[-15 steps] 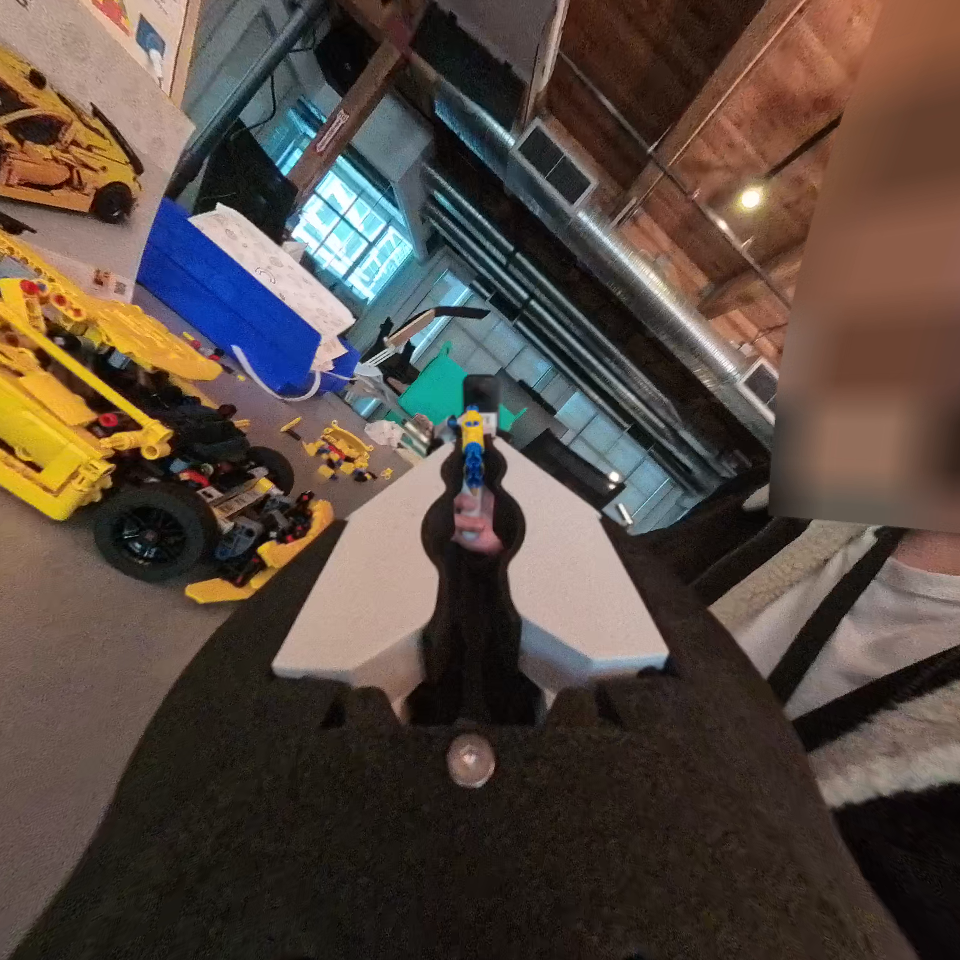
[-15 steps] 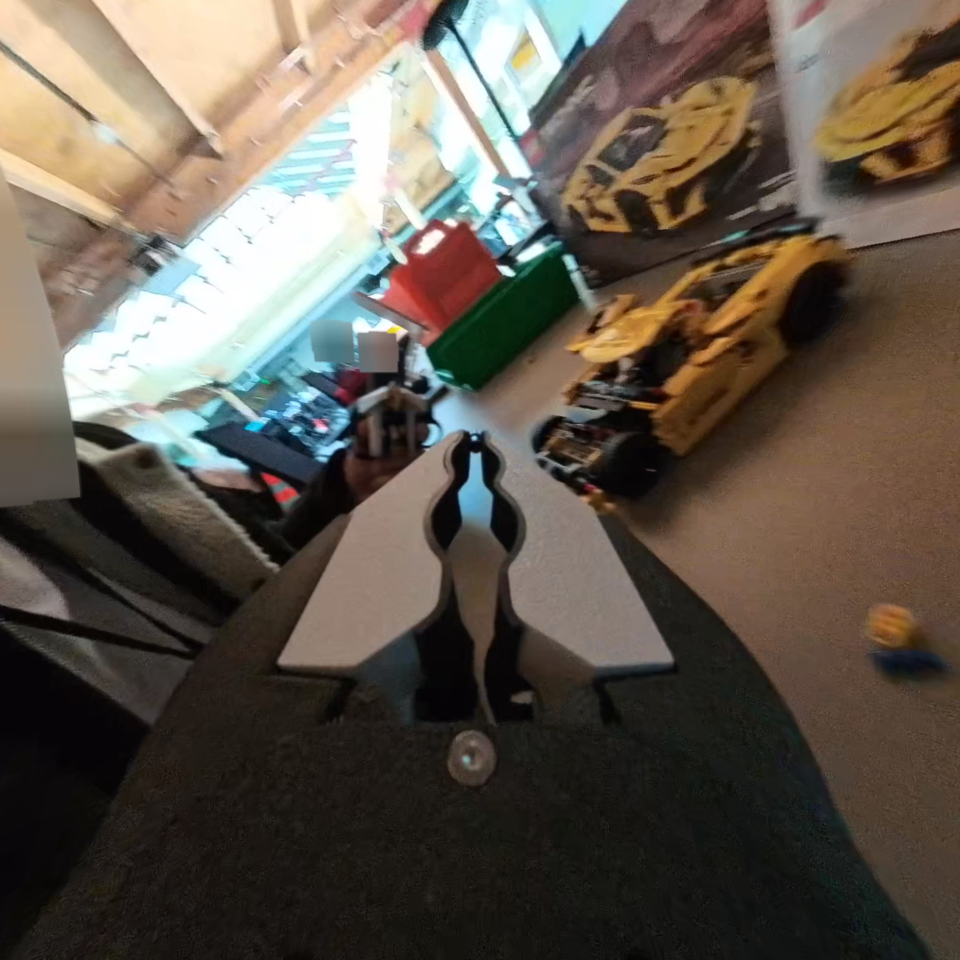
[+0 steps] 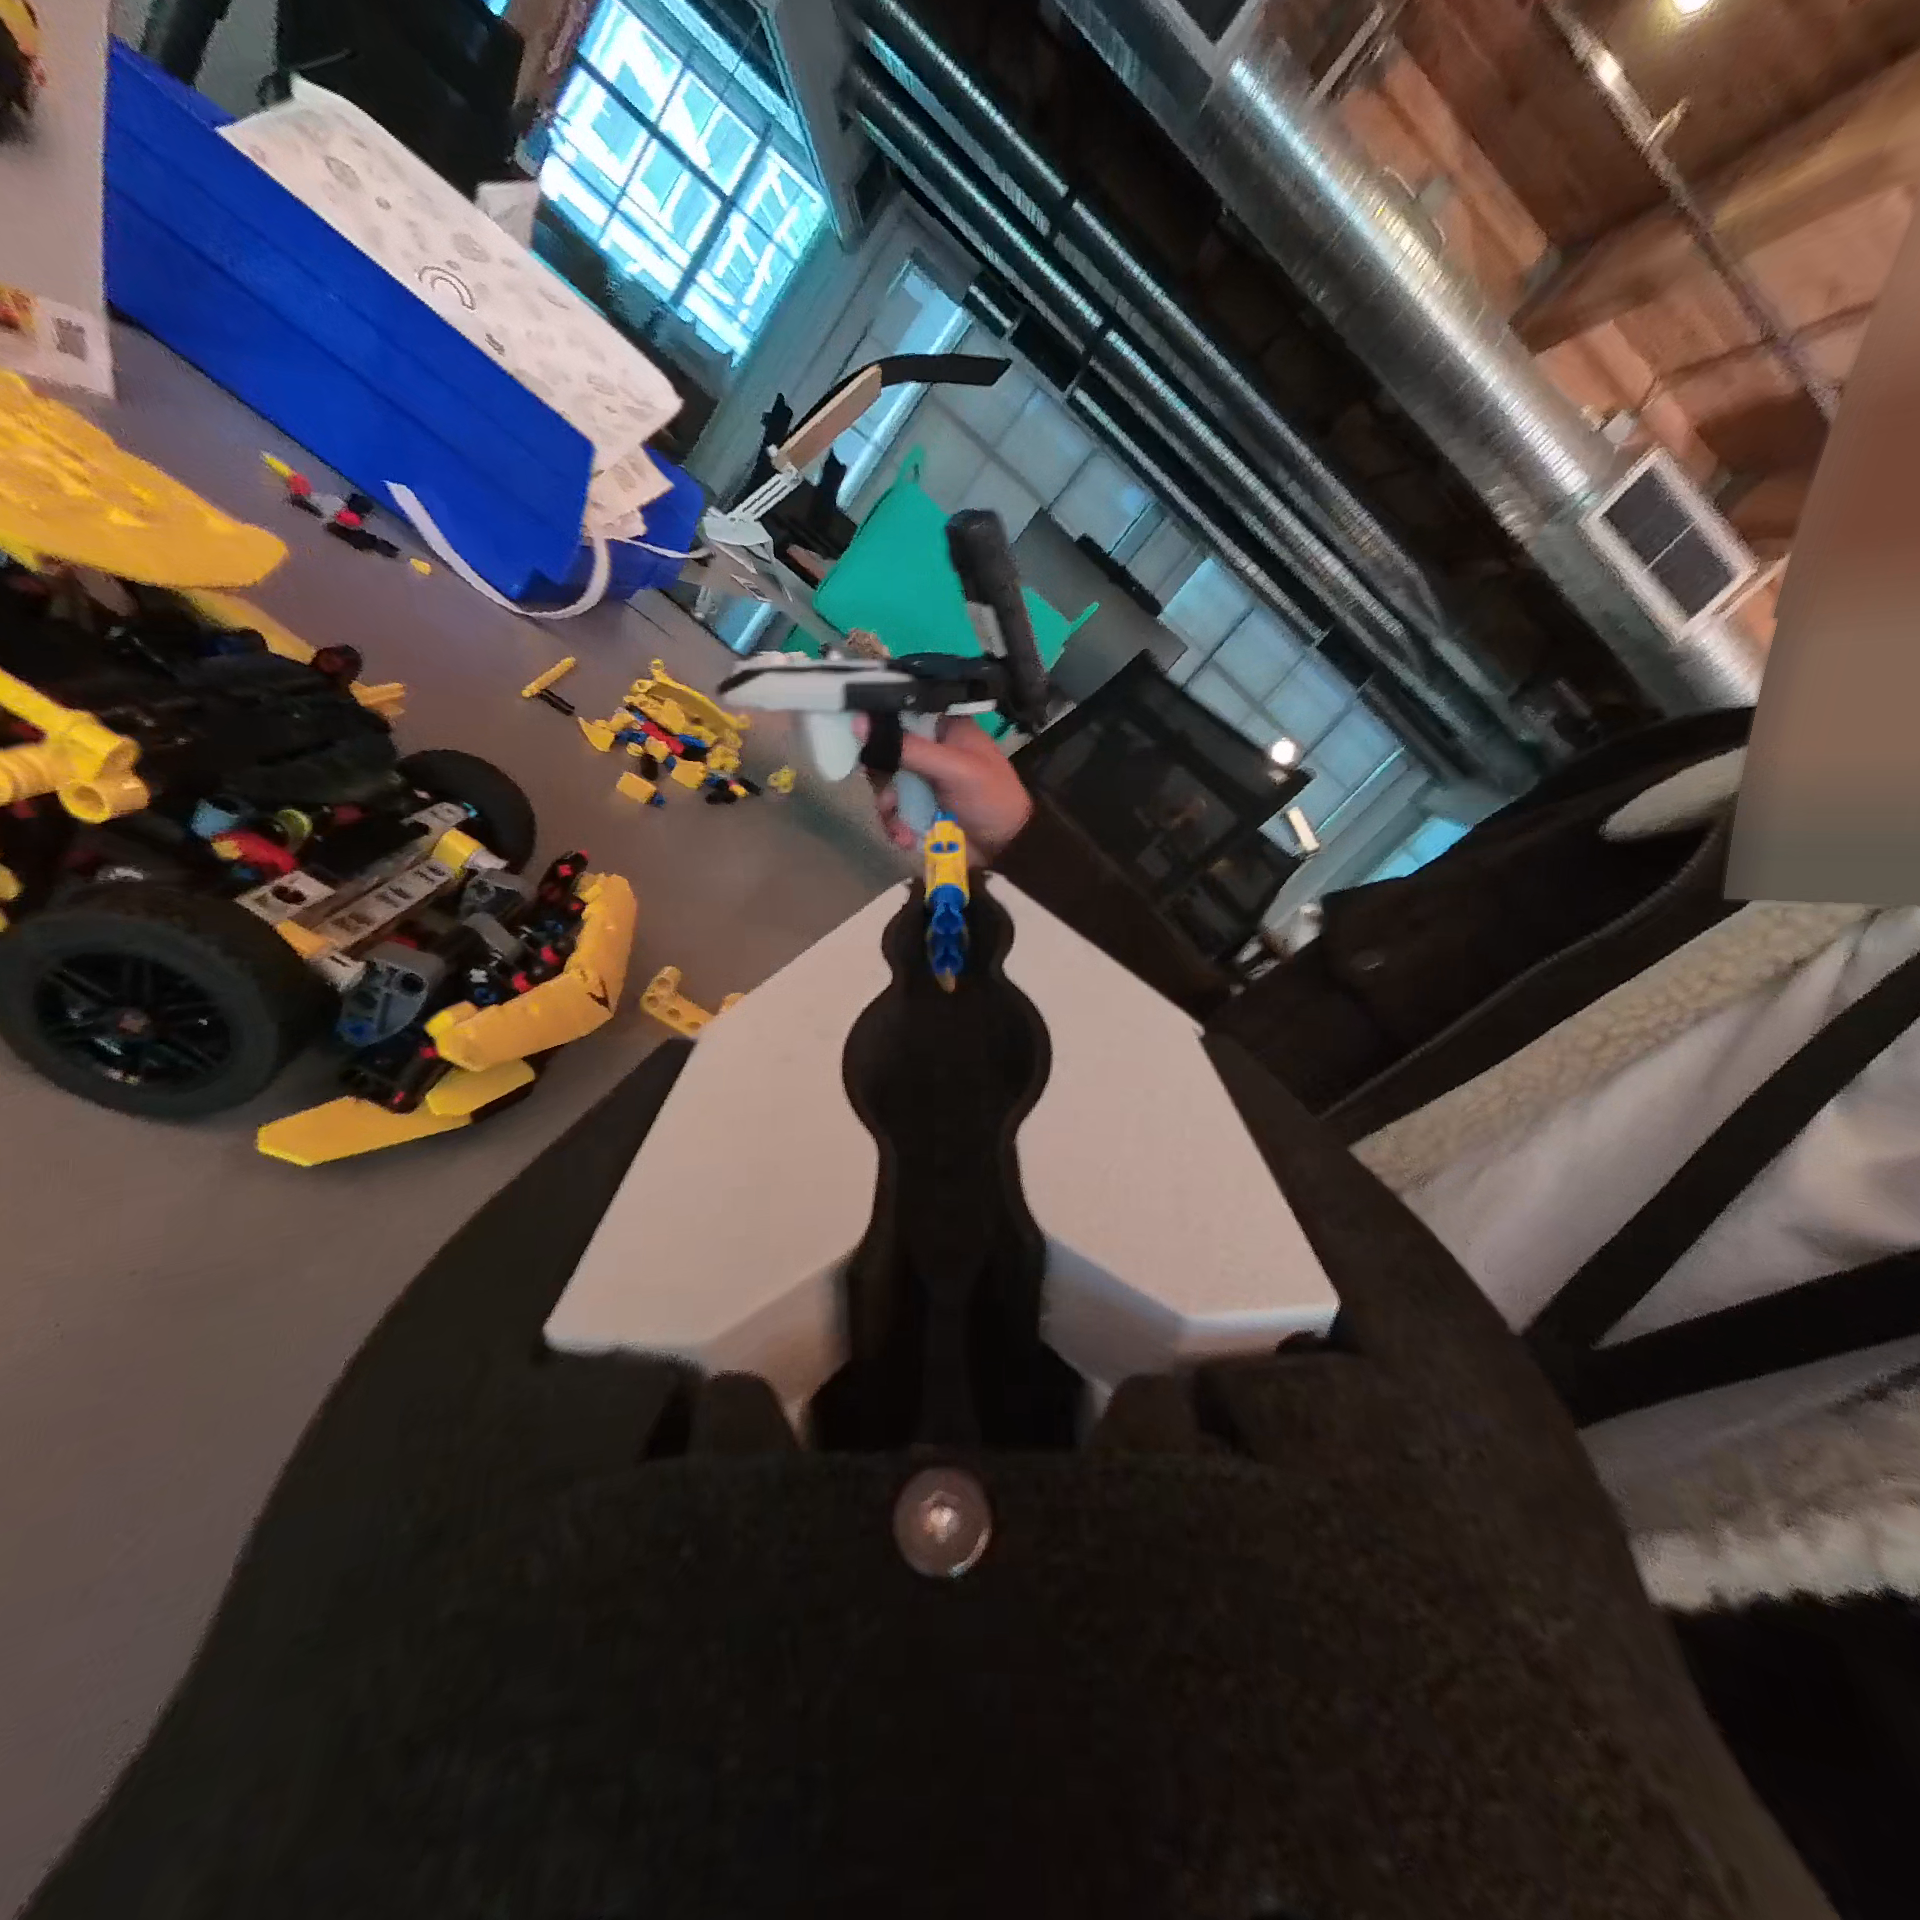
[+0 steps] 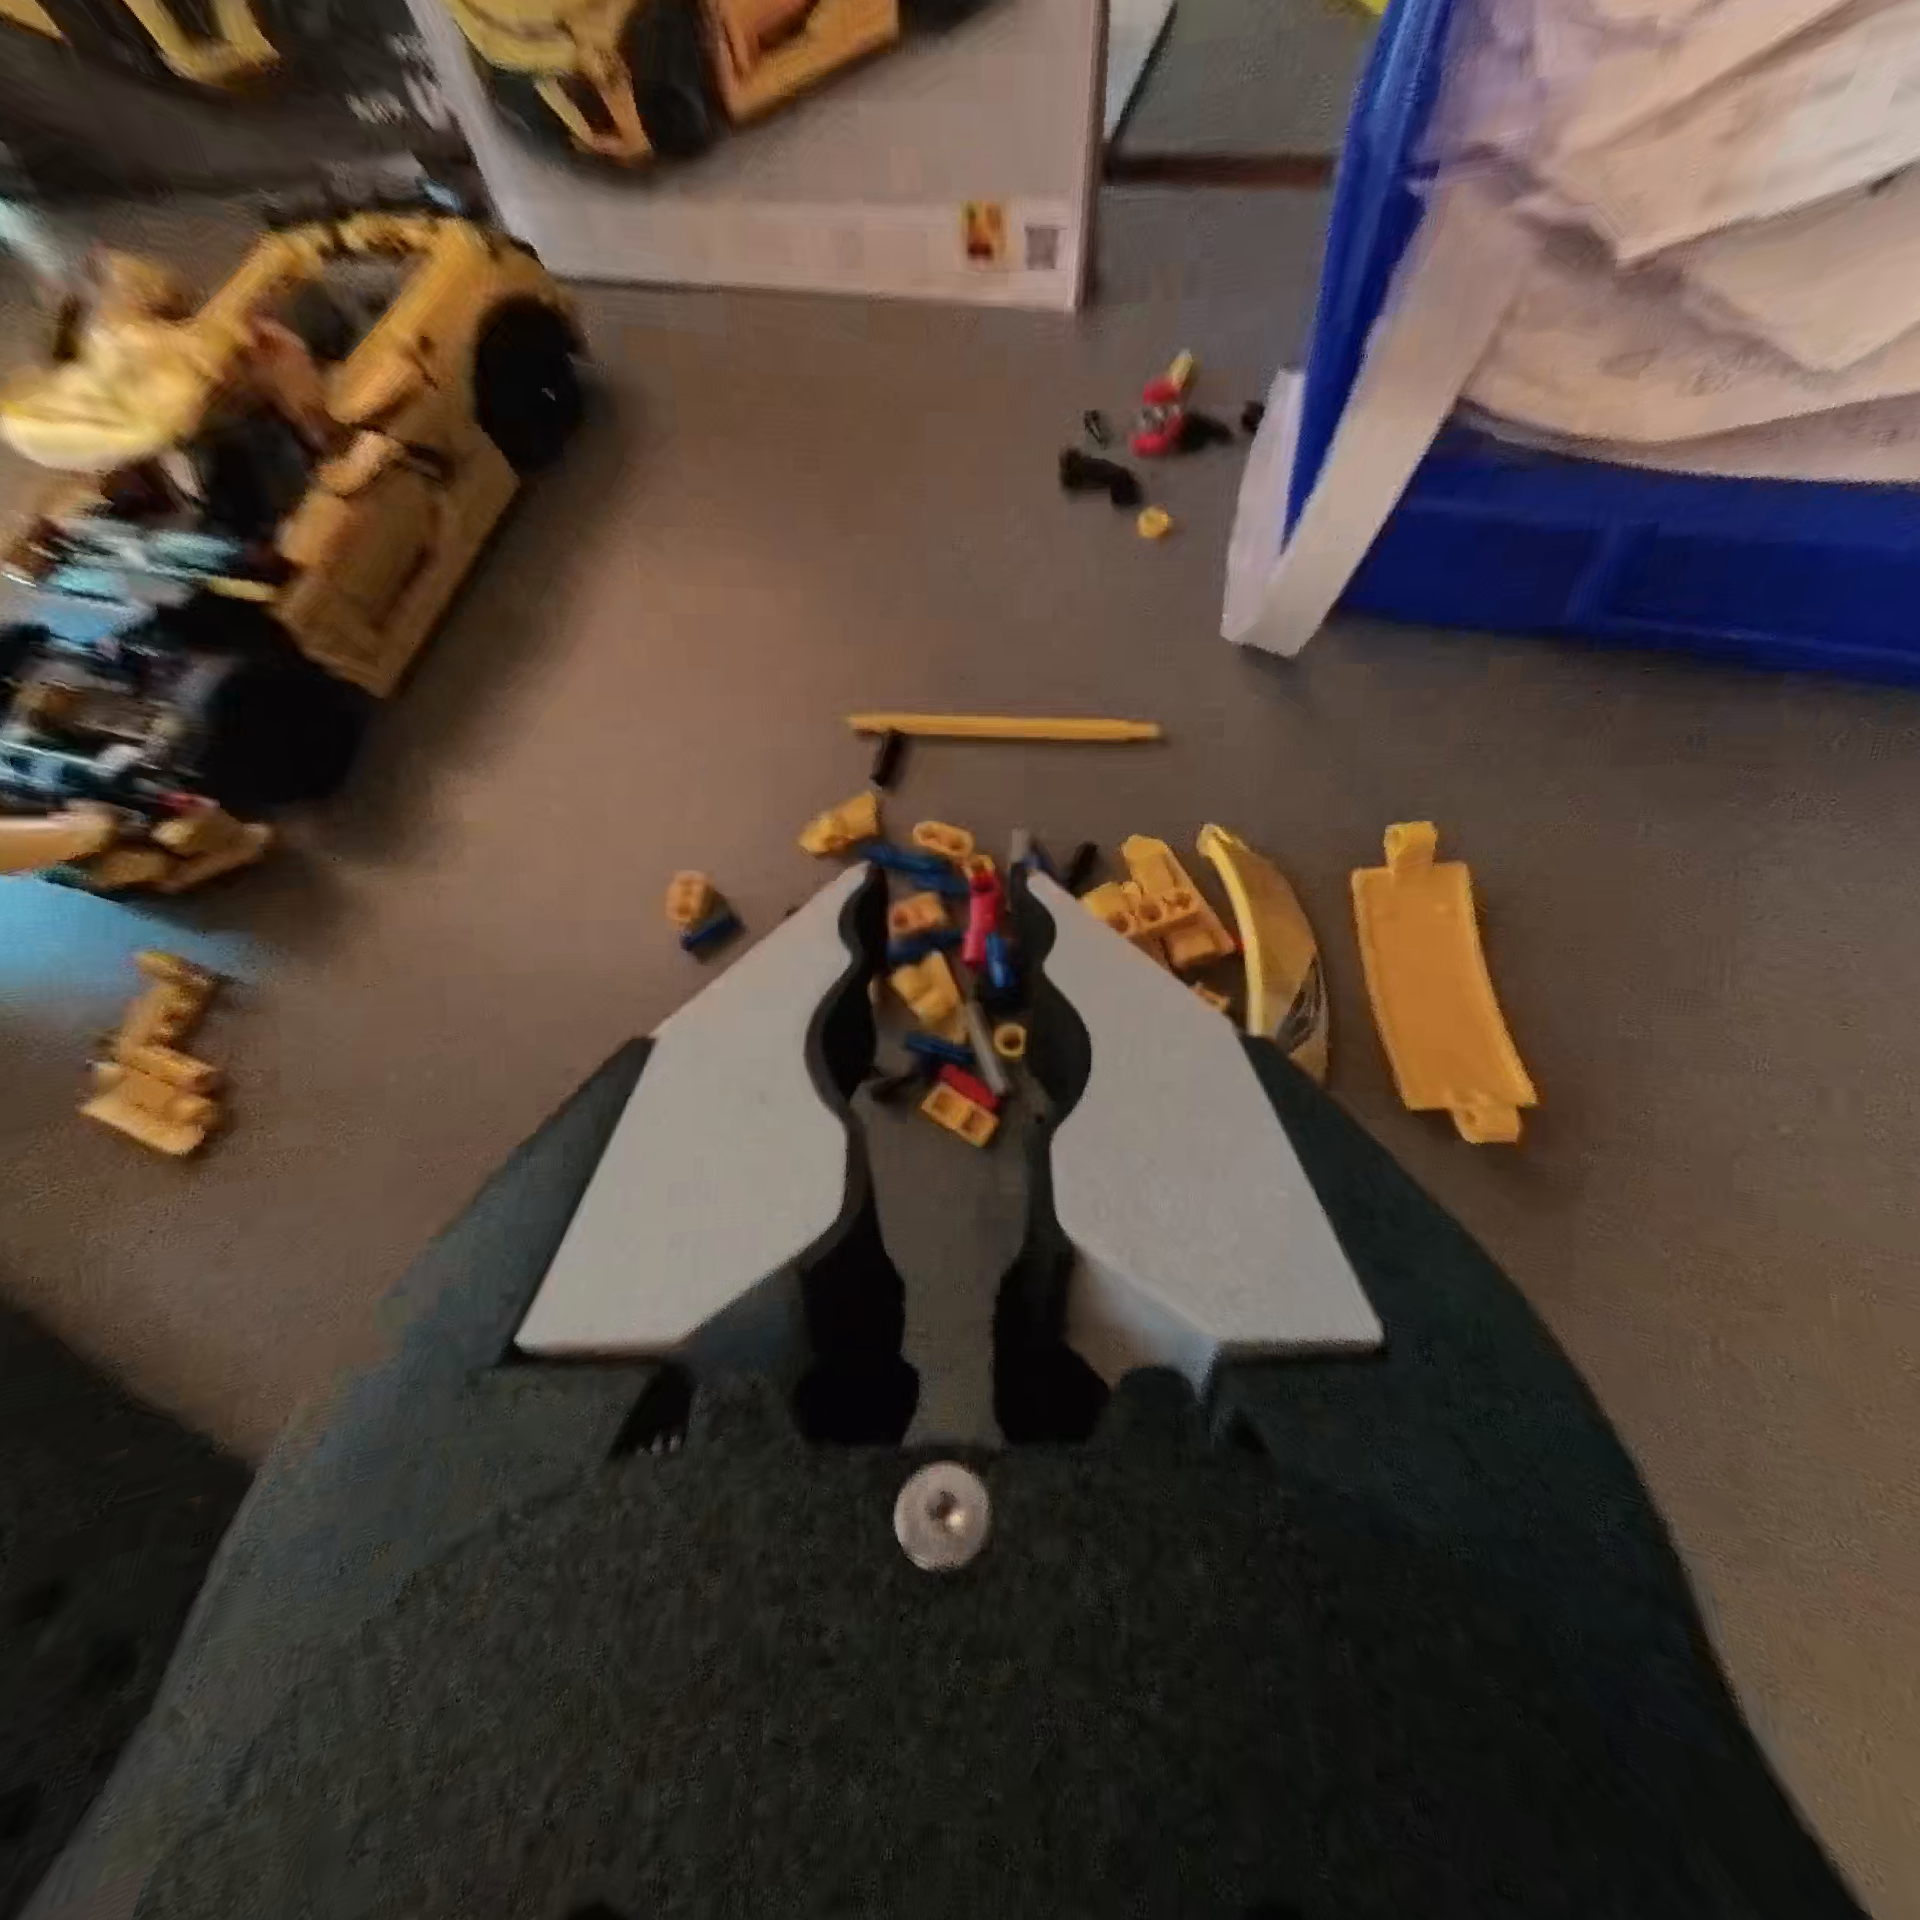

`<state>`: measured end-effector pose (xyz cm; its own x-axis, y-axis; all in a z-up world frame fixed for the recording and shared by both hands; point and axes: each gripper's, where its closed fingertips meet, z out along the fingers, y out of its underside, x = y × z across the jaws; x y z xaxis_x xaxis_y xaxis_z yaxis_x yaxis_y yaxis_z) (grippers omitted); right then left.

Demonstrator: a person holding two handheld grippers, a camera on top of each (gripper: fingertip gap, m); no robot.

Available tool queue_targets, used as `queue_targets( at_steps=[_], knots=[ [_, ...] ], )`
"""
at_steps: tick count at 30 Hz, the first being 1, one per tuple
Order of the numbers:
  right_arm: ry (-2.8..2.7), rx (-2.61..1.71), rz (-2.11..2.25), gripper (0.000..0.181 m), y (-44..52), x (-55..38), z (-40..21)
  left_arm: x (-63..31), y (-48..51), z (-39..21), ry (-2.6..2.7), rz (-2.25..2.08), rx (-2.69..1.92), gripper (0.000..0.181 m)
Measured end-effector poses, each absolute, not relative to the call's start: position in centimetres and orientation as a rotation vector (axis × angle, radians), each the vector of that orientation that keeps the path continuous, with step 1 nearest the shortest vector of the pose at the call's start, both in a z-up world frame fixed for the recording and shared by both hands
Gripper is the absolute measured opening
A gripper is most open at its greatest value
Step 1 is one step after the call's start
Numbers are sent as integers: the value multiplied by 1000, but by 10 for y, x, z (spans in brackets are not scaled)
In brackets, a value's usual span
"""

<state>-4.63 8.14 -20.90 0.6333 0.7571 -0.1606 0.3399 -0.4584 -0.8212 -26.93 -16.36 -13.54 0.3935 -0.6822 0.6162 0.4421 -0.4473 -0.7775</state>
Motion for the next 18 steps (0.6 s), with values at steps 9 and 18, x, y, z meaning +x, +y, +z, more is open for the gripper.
queue_targets(
  at_steps=[9,18],
  knots=[
    [-1165,-1683,1946,30,-141,-224,-135,-247,-173,-139,409,-1158,-1613,7],
    [-1243,-1621,2021,16,-175,-250,-138,-244,-175,-140,429,-1153,-1621,7]
  ],
)
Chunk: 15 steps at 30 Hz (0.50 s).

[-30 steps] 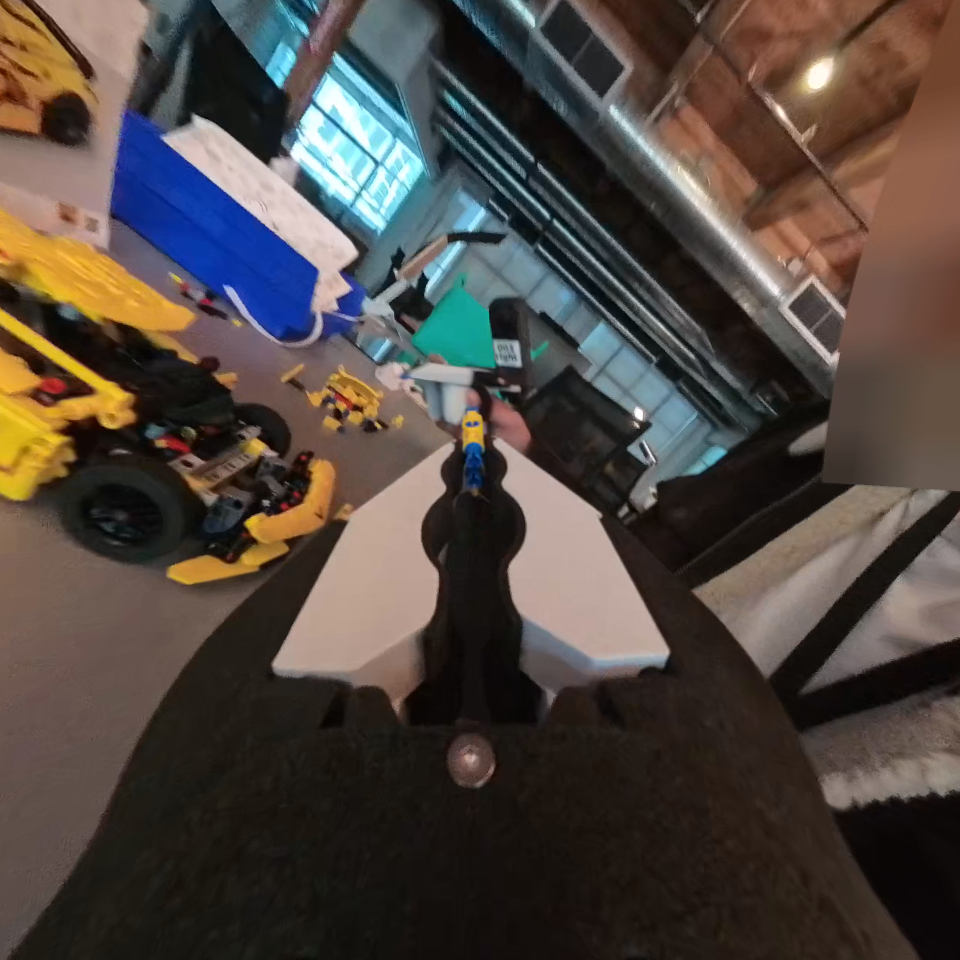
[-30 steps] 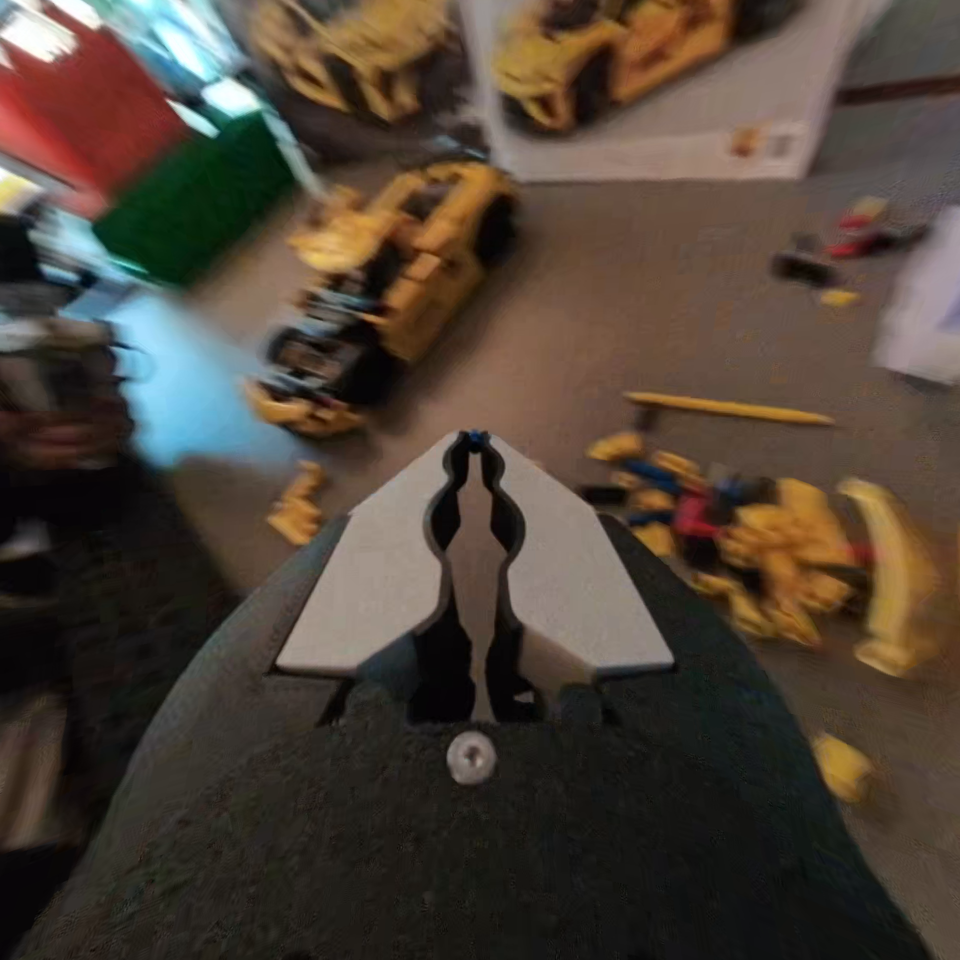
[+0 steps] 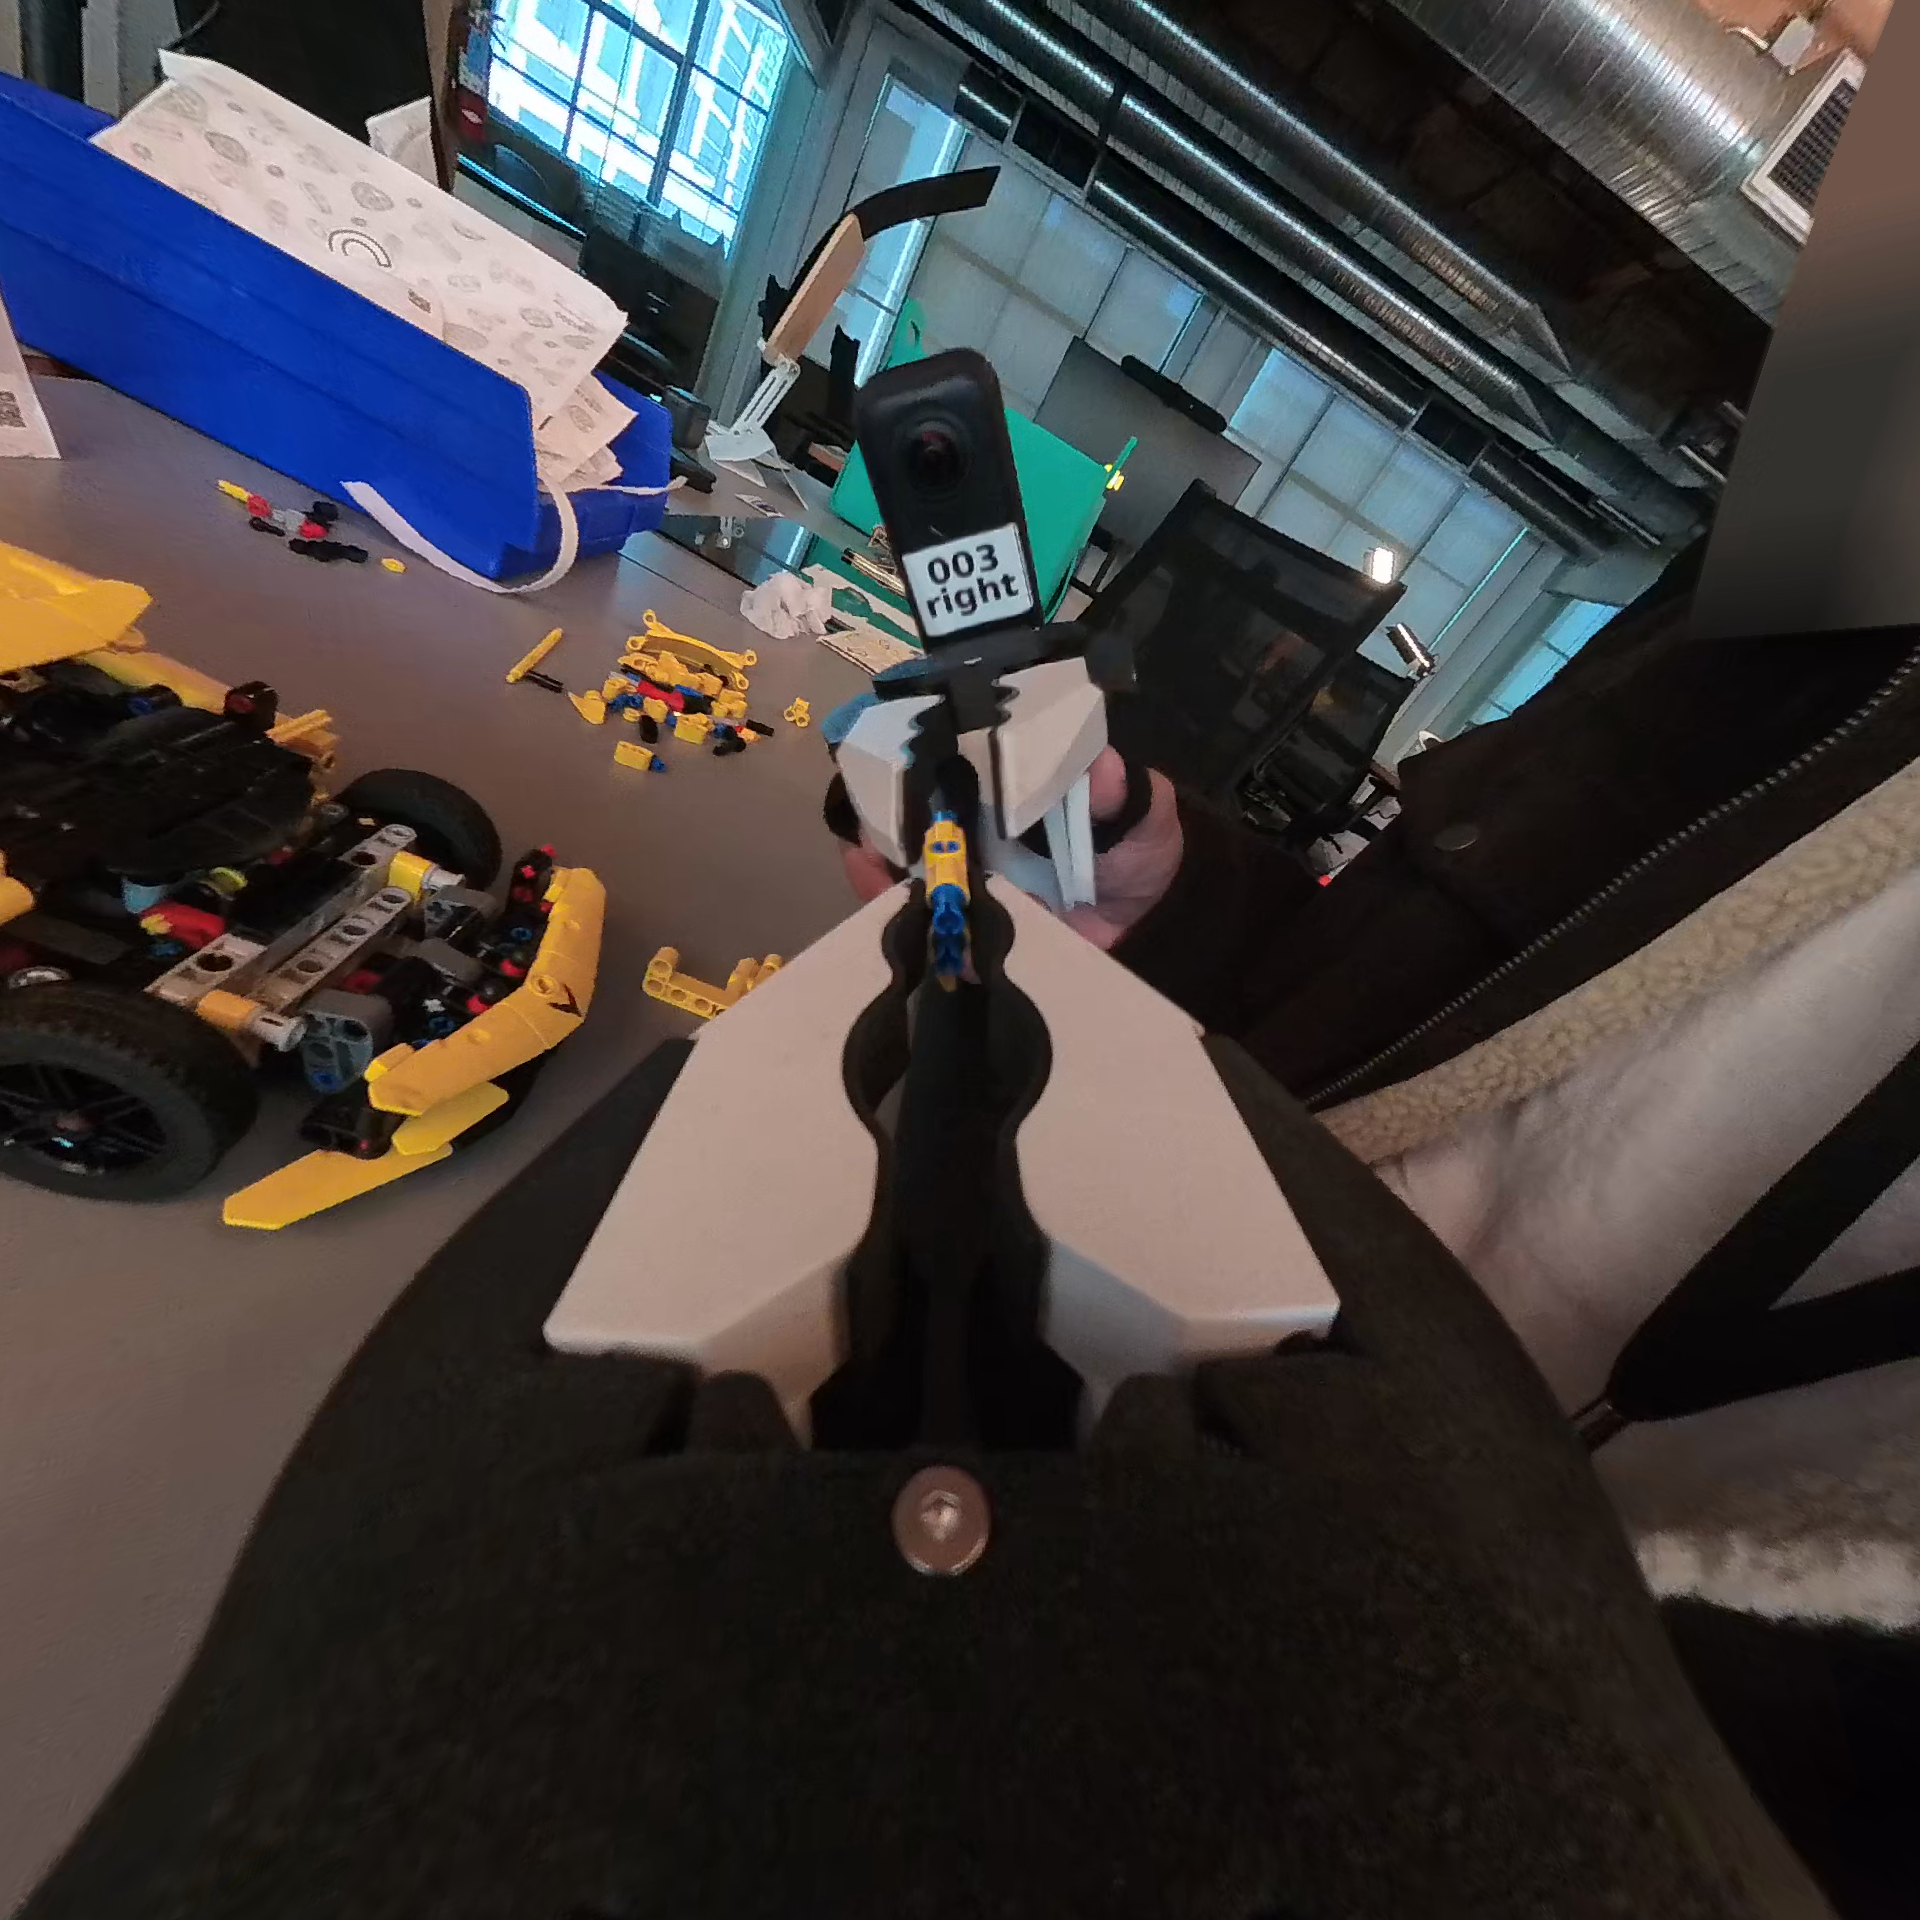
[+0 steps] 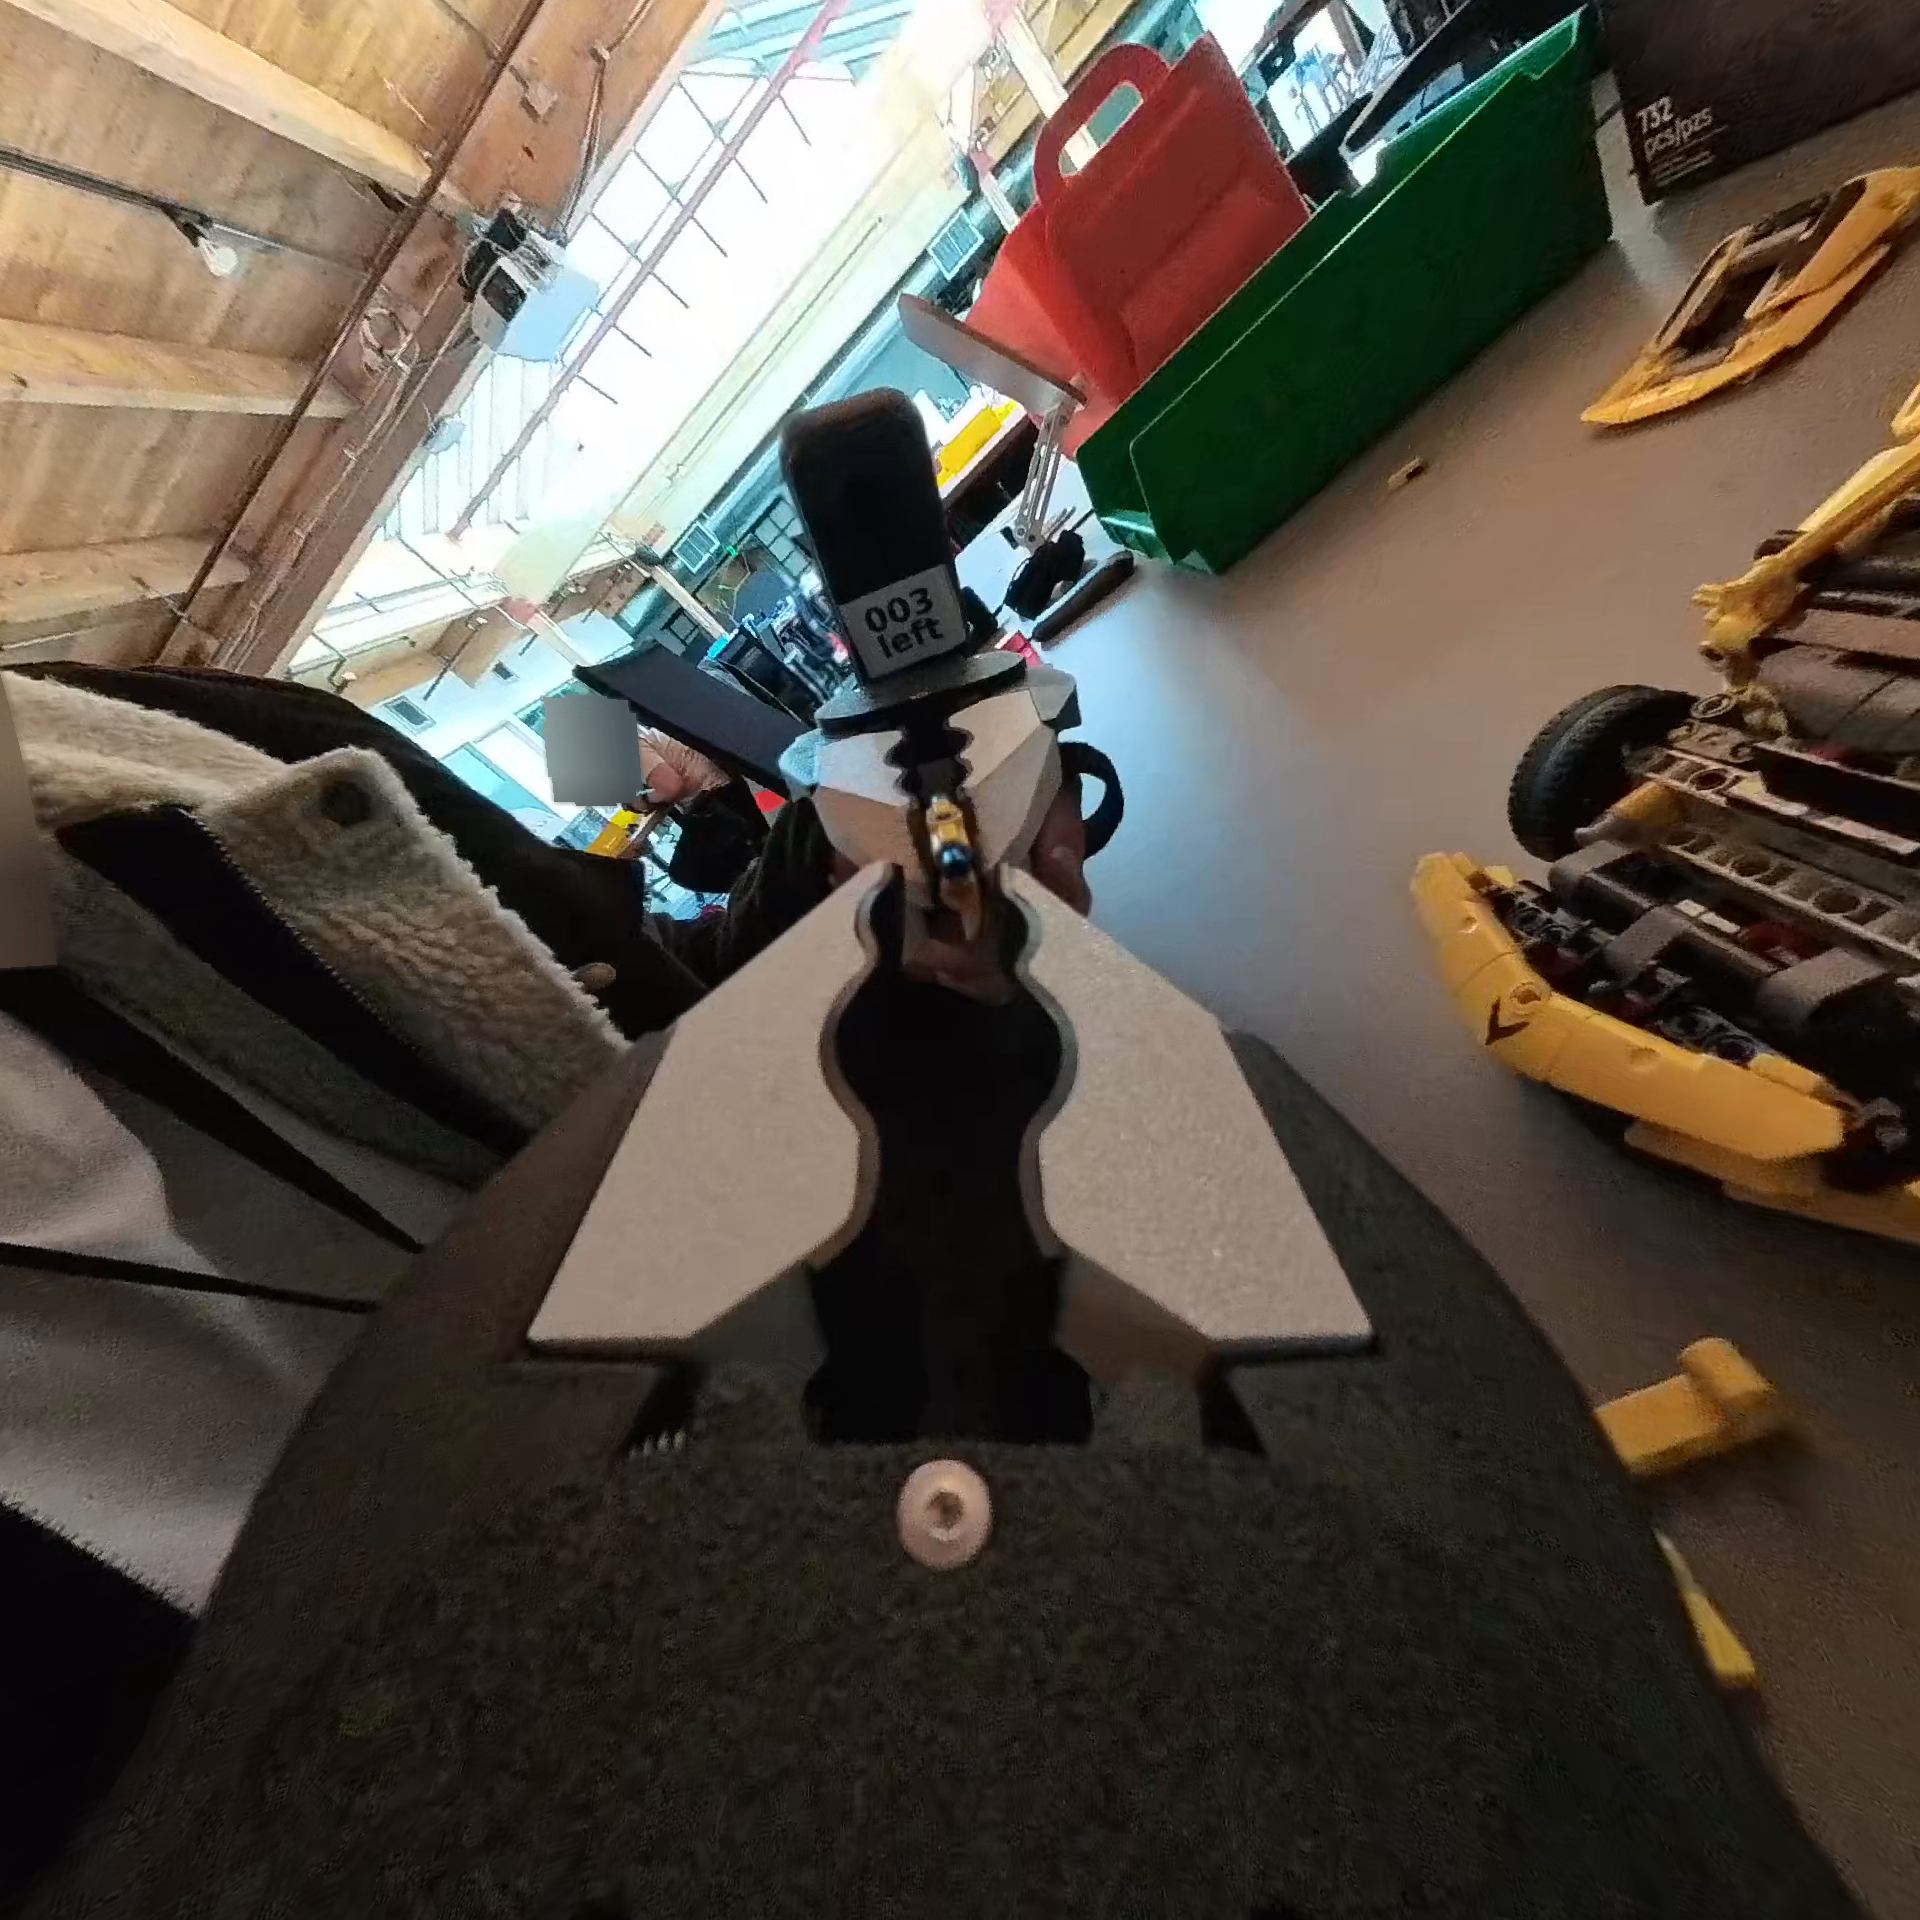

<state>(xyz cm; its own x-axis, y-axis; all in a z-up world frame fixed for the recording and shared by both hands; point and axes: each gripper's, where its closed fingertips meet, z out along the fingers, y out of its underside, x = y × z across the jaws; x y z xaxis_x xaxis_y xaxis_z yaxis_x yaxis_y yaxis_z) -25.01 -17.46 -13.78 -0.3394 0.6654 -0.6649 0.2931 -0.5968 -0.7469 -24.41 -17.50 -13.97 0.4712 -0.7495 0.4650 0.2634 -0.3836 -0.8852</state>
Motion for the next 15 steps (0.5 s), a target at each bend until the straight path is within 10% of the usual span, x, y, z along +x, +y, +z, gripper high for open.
queue_targets(
  at_steps=[15],
  knots=[
    [-861,-1534,2274,2,-122,-214,-115,-293,-178,-99,188,-1272,-1344,7]
  ],
)
